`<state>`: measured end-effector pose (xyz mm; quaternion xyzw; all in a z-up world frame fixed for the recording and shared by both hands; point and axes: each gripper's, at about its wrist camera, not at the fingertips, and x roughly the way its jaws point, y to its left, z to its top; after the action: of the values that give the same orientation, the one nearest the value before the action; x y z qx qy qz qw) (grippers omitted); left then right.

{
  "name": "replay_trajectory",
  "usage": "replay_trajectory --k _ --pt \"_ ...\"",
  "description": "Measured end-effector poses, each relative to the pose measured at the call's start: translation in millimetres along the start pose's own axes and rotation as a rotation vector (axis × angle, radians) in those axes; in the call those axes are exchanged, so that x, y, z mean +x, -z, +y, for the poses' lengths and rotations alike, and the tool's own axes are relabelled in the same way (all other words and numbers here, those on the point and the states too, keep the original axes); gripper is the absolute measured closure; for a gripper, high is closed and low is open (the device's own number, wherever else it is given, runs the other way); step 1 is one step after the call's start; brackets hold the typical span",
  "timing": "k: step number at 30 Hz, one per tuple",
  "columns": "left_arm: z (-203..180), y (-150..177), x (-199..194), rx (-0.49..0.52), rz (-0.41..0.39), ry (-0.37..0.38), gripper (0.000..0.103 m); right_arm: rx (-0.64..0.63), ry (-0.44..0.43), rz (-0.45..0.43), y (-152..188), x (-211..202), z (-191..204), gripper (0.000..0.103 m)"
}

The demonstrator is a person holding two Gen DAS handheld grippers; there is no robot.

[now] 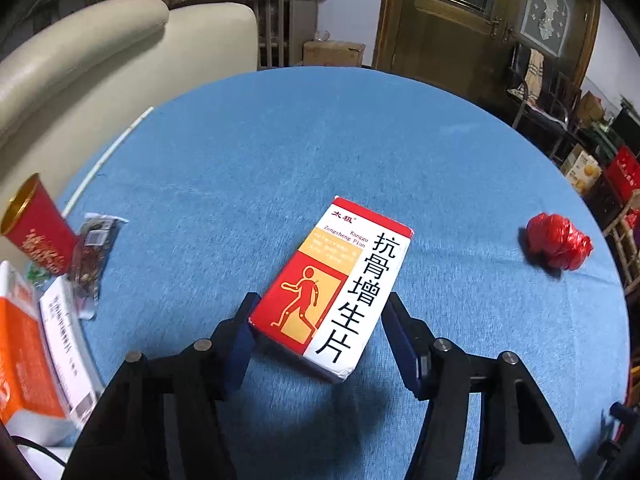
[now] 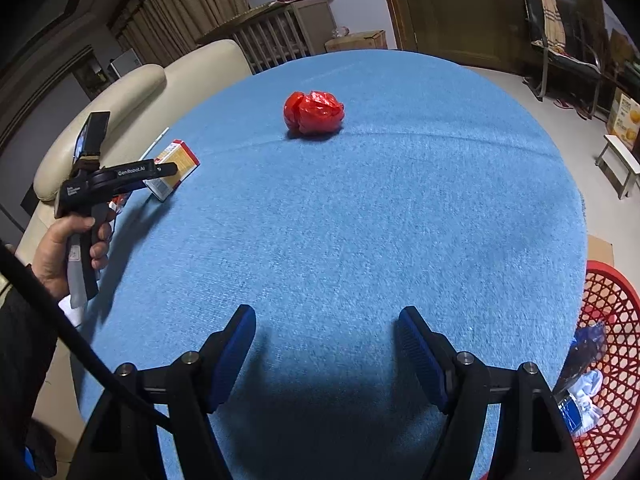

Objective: Collect trash
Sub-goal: 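Grasp the red-and-white medicine box with the left tool while the right tool grasps the red plastic wrapper, then carry the medicine box and red wrapper with both tools over the red basket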

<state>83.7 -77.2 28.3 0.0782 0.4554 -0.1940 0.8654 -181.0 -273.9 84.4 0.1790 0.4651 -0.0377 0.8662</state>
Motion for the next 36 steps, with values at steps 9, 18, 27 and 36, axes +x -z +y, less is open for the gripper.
replay_trajectory --k 9,18,27,36 --pt "-6 41 -29 -0.07 -0.022 -0.039 0.041 0.003 0.005 -0.092 -62 23 0 0.026" --pt "-17 61 -54 -0.073 -0.033 -0.013 0.041 -0.038 0.053 -0.17 -156 72 23 0.026" --pt "-15 71 -65 -0.083 -0.035 -0.019 0.041 -0.058 0.109 -0.043 -192 136 31 0.037" --pt "-26 82 -78 -0.1 -0.059 -0.016 0.04 -0.066 0.063 -0.069 -165 96 26 0.041"
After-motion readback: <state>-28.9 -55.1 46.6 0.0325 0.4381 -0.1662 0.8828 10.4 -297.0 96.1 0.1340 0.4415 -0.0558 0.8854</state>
